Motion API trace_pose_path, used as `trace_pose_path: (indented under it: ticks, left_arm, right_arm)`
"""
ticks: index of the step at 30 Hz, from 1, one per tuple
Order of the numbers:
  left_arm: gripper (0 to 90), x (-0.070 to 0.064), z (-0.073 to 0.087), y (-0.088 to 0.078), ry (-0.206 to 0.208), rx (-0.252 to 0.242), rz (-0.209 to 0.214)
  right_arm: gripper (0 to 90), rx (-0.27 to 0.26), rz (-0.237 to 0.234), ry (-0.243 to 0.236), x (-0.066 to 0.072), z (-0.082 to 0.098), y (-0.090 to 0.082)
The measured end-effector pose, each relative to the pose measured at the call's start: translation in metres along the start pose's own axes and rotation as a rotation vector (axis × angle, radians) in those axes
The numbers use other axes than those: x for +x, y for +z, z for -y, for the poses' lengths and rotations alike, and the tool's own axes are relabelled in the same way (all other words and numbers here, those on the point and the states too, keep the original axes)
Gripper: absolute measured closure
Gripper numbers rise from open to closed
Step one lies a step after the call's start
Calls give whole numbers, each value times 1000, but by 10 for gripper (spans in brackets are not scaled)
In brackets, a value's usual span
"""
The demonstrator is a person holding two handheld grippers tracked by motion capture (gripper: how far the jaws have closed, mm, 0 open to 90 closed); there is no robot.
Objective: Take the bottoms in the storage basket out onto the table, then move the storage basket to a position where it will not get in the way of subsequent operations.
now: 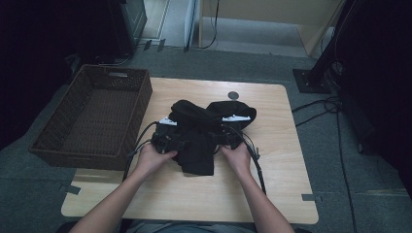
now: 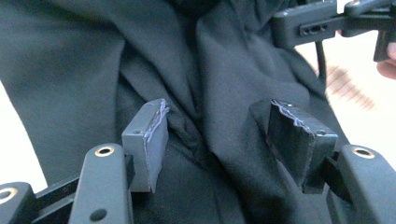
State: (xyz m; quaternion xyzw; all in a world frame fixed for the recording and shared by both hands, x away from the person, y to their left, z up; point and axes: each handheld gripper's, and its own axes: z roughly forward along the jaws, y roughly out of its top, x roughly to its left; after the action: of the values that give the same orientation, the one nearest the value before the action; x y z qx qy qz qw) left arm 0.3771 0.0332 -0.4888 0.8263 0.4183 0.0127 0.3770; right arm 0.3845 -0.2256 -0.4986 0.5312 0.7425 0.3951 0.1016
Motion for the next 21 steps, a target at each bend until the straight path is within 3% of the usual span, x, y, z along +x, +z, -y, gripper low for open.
trace_pose_path:
  ticks: [3,4,5,8,9,10,13,16,18,21]
  left_arm:
    - [437,2,7,7,14,14,-9]
    - [458,3,9,8,21,7,-12]
    - [458,3,11,8,29,-5,-18]
    - [563,1,15,9,61,-33,-36]
    - [635,3,17,9,66,-38,-19]
    - [667,4,17,9,61,-36,-11]
    - [741,5,16,7,66,-31,-5]
    - [784,5,15,4,28,-32,8]
    - [794,5,14,3,18,-33,15]
    - [858,4,11,-6,4,-46,17]
  right_arm:
    - [448,-13,28,-22,3,0,8]
    - [505,-28,44,-32,3,0,12]
    - [505,-28,44,-32,3,0,12]
    - [659,-38,65,-39,2,0,16]
    - [755,-30,52,-23,1,-2,17]
    - [792,-20,53,-21,1,-3,16]
    - [845,2,45,-21,3,-13,10]
    - [851,7,38,-39,7,-24,1]
    - [851,9,36,-36,8,-26,0]
    - [856,-7,29,-28,9,-43,-9]
